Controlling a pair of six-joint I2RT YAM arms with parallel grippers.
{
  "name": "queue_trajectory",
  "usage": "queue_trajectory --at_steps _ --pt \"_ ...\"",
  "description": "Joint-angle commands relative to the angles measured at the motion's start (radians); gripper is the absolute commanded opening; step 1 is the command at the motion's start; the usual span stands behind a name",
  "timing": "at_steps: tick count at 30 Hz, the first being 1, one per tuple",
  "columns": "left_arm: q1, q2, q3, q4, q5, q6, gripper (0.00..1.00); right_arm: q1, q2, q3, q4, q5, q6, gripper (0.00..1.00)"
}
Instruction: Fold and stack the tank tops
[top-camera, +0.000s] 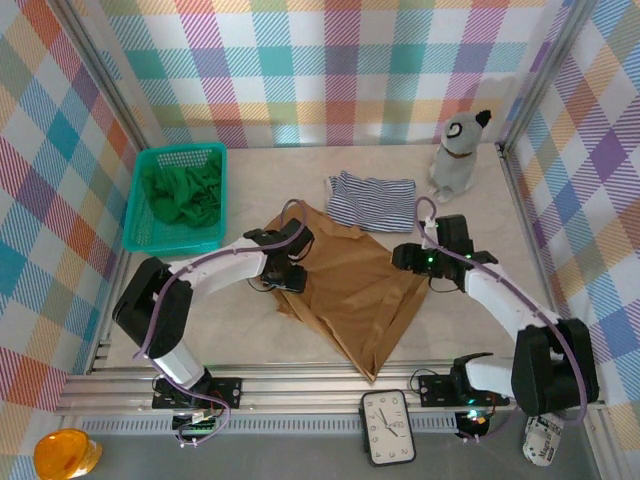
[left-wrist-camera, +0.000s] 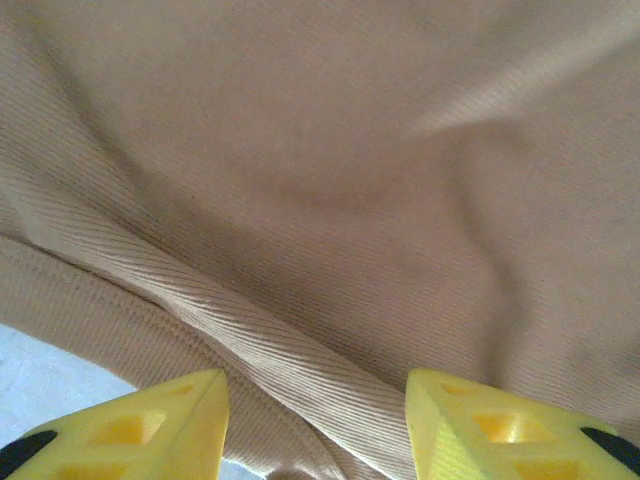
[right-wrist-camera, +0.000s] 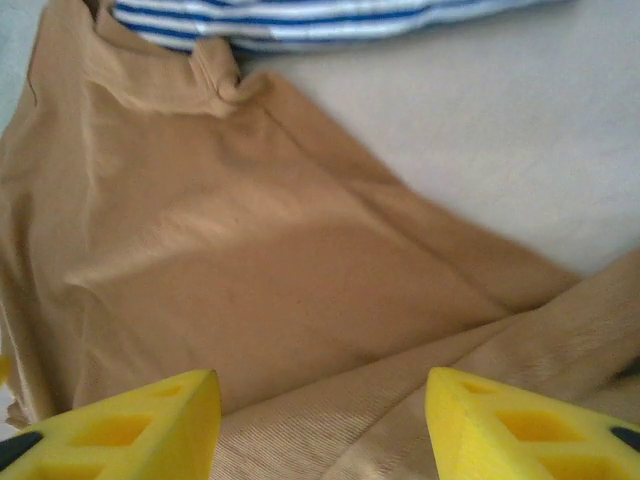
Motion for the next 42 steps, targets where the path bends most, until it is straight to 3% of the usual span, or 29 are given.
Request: queue_trajectory --at_steps 1,8,14,20,24,26,30,35,39,42 --pt "0.021 0.023 -0.059 -0.003 0.032 -0.053 0.49 0.024 0.059 -0.010 0.126 -0.035 0.127 0.56" --pt "0.017 0.012 -0.129 -0.083 0.070 -0.135 0.48 0.055 0.191 0.028 0.127 -0.021 0.073 0.52" --pt "-0.044 -0.116 -0.213 -0.145 0.087 -0.272 0.47 0.113 0.315 0.098 0.093 -0.014 0.013 0.50" --pt "-0.179 -0.209 -0.247 -0.151 0.097 -0.423 0.52 0.162 0.433 0.209 0.101 -0.065 -0.058 0.50" --pt "-0.188 -0.251 -0.165 -0.241 0.049 -0.408 0.55 0.180 0.510 0.312 0.135 -0.158 -0.125 0.50" --pt "-0.176 -0.253 -0.087 -0.282 0.012 -0.363 0.56 0.182 0.508 0.360 0.089 -0.160 -0.147 0.50" --pt "-0.103 -0.168 0.047 -0.286 -0.052 -0.244 0.56 0.181 0.413 0.346 -0.007 -0.047 -0.143 0.52" --pt "0.026 -0.012 0.153 -0.193 -0.157 -0.130 0.57 0.182 0.244 0.200 -0.069 0.039 0.012 0.57" --pt "0.122 0.096 0.211 -0.145 -0.188 -0.068 0.57 0.182 0.160 0.069 -0.043 0.036 0.115 0.58" --pt "0.145 0.156 0.226 -0.130 -0.142 -0.053 0.56 0.178 0.173 0.047 -0.053 0.054 0.112 0.57"
